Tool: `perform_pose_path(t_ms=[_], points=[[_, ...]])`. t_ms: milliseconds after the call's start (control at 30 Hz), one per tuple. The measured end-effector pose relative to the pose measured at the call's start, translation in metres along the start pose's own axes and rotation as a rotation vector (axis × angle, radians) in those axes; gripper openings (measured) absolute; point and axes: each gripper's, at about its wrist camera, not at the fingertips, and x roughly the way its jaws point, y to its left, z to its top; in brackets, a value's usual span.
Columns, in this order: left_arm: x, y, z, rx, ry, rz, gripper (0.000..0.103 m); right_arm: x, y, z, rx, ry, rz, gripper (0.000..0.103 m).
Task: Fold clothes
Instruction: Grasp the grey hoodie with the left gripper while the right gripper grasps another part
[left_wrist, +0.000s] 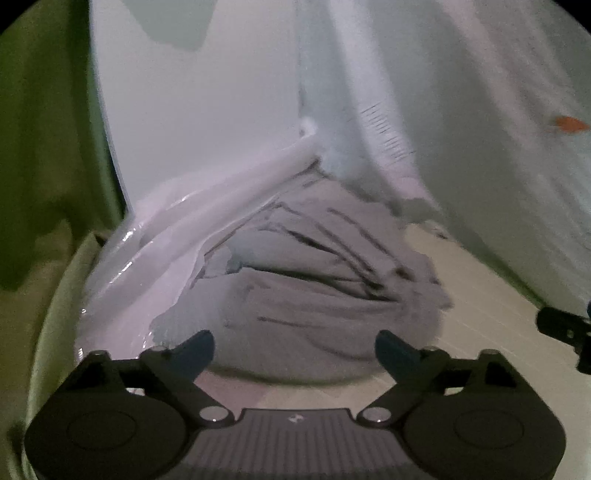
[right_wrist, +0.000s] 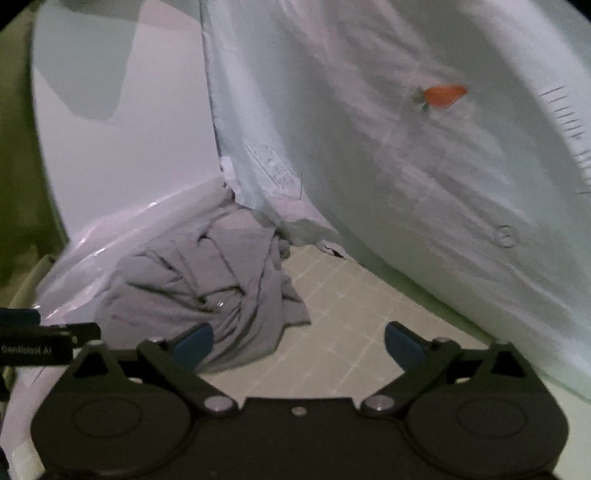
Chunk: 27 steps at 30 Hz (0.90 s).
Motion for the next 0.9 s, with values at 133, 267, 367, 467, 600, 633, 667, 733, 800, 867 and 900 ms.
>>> perform_pose_path(t_ms=[133, 267, 367, 467, 600, 633, 667, 733, 800, 867, 900], points=[[0.055, 0.007, 0.015, -0.019, 0.084, 0.022, 0.077, 0.061, -0.003, 0.009, 0.057, 0.074, 0.044, 0.084], [0.091, 0.017, 0.015, -0.039, 0.148, 0.026, 0.063, 0.116, 0.001, 0.01, 0.141, 0.145, 0.109, 0.069], [0.103, 0.019, 0.012, -0.031, 0.159, 0.014, 0.06, 0.146, 0.009, 0.008, 0.181, 0.19, 0.163, 0.061], [0.104, 0.018, 0.009, -0.008, 0.151, 0.005, 0.053, 0.167, 0.021, 0.004, 0.178, 0.228, 0.174, 0.051], [0.102, 0.019, 0.007, -0.003, 0.146, 0.011, 0.033, 0.162, 0.021, -0.008, 0.154, 0.226, 0.168, 0.018], [0.101, 0.02, 0.006, -0.003, 0.147, 0.006, 0.023, 0.156, 0.019, -0.012, 0.147, 0.221, 0.165, 0.012], [0.1, 0.02, 0.006, -0.003, 0.148, 0.001, 0.019, 0.151, 0.018, -0.016, 0.14, 0.215, 0.163, 0.008], [0.098, 0.021, 0.004, -0.013, 0.168, -0.032, 0.0, 0.141, 0.014, -0.023, 0.125, 0.205, 0.158, 0.006], [0.095, 0.019, -0.002, -0.038, 0.2, -0.075, 0.0, 0.13, 0.011, -0.03, 0.111, 0.194, 0.153, 0.005], [0.085, 0.009, -0.014, -0.022, 0.216, -0.096, 0.0, 0.119, 0.008, -0.038, 0.097, 0.184, 0.147, 0.005], [0.079, 0.003, -0.02, -0.013, 0.223, -0.107, 0.0, 0.114, 0.006, -0.041, 0.089, 0.179, 0.145, 0.005]])
